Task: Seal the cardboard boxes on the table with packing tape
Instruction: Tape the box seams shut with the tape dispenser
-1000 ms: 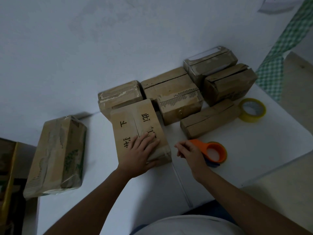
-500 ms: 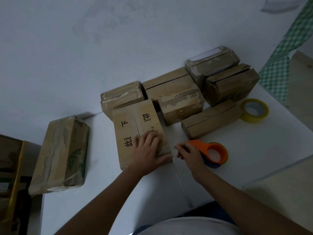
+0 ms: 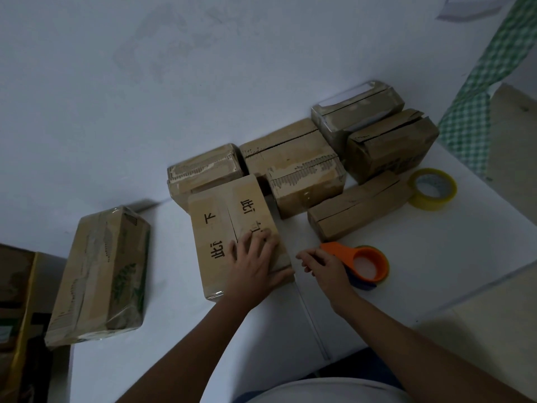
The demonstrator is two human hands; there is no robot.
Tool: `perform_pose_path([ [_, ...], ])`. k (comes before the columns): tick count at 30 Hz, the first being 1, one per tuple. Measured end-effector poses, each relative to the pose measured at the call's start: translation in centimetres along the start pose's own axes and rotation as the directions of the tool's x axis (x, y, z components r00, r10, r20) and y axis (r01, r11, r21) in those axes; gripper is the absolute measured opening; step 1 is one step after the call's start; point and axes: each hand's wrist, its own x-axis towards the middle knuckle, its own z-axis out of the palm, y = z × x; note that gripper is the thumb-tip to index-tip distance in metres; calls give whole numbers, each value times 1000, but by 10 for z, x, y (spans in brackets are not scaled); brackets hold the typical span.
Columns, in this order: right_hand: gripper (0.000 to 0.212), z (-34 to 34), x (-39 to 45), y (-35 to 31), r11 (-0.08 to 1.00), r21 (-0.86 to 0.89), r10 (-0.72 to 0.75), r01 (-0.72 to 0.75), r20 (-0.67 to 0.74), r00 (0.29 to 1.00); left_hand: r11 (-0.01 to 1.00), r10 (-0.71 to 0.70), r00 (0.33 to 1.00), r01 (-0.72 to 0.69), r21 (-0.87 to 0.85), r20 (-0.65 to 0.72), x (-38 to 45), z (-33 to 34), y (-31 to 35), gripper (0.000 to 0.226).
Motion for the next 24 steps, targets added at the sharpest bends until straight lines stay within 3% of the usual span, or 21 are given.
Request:
perform_pose_path([
  [4,16,4,3,3,1000,-11,-6,6,-15,1000,999,-10,1000,9,-51,-14,0,-1,-11,65],
  [9,17,9,8,8,999,-45,-27,25,-47,999,993,-40,999,38,-110,-11,0,2,-13,71],
  [19,17,34,14,23,965,-196,-181,171,-31,983,986,-35,999,29,-164,-37,0,4,-13,73],
  [24,6,40,23,27,969,-229,-95,95,14,995,989,-39,999,33,-145,-33,0,8,-14,70],
])
